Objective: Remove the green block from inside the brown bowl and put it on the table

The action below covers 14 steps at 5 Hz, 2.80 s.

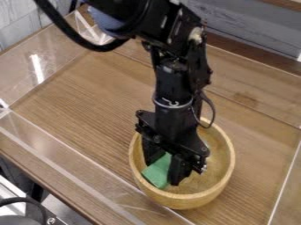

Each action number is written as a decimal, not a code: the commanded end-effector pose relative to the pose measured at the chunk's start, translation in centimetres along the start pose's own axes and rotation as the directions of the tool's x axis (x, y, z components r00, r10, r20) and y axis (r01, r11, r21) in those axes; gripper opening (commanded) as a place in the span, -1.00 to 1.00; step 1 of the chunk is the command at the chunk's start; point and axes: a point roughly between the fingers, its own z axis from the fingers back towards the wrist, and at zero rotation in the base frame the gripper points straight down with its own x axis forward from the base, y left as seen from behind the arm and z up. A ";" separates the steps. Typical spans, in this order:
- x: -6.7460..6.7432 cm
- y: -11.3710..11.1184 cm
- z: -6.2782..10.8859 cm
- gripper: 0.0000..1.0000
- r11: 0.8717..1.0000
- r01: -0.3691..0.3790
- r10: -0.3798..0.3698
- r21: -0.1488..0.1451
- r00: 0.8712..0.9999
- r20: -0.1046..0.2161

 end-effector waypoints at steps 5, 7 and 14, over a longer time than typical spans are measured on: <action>0.0 1.3 9.7 -1.00 0.991 -0.129 0.133 -0.040 0.982 0.131; -0.2 6.7 14.2 -1.00 0.968 -0.248 0.250 -0.039 0.946 0.206; 0.7 2.6 9.1 -1.00 0.979 -0.205 0.203 -0.021 0.944 0.258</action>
